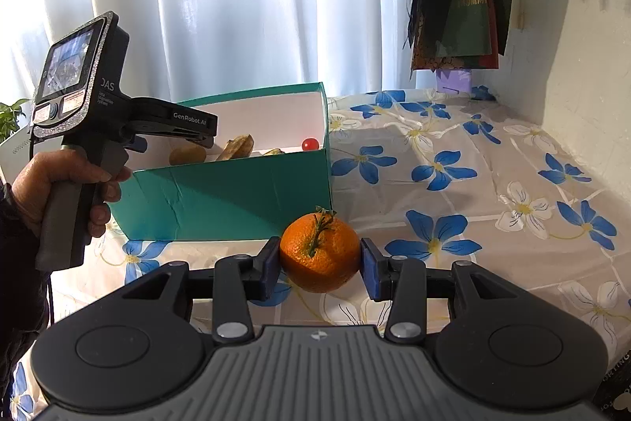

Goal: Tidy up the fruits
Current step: 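Carry the kiwi over the teal box and open the left gripper, then carry the mandarin into the teal box and open the right gripper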

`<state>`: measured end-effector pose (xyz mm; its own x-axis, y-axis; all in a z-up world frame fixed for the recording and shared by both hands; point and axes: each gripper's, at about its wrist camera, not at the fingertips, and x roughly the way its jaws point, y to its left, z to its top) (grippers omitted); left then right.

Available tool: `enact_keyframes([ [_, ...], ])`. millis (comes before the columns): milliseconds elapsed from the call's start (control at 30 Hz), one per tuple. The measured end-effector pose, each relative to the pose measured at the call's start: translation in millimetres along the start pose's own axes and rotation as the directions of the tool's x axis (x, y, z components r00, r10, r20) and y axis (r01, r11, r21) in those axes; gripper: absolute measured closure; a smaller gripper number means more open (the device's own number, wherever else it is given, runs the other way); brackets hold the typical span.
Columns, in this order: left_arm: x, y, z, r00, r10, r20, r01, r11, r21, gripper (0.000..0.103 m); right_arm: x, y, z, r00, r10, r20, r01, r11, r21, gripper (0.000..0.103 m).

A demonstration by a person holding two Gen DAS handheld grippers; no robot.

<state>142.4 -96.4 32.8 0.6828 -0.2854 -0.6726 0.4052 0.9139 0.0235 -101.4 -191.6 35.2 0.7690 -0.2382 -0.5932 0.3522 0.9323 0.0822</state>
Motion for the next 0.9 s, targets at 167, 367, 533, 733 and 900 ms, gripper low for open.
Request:
enact_keyframes([
  [167,-37,-2,-15,1.0,0.014,0.008,-0.013,0.999,-0.043,0.003,-5,-2,5,1.0,-0.009,0.025,0.009,1.0,0.0,0.062],
  [367,-75,2,-51,1.0,0.001,-0.017,-0.002,0.997,-0.081,0.002,-11,-3,12,0.998,-0.021,0.06,0.021,1.0,0.0,0.062],
  [533,-84,-2,-69,0.999,0.011,-0.041,-0.013,0.999,-0.044,0.002,-9,1,21,0.997,-0.019,0.077,0.02,1.0,-0.008,0.062],
  [733,-92,4,-78,0.998,0.021,-0.058,-0.024,0.999,-0.049,0.002,-1,13,37,0.994,0.017,0.107,-0.013,0.999,-0.041,0.062],
  [900,-96,8,-84,0.997,0.032,-0.065,-0.035,0.998,-0.059,0.002,8,22,49,0.992,0.032,0.12,-0.025,0.998,-0.062,0.062],
])
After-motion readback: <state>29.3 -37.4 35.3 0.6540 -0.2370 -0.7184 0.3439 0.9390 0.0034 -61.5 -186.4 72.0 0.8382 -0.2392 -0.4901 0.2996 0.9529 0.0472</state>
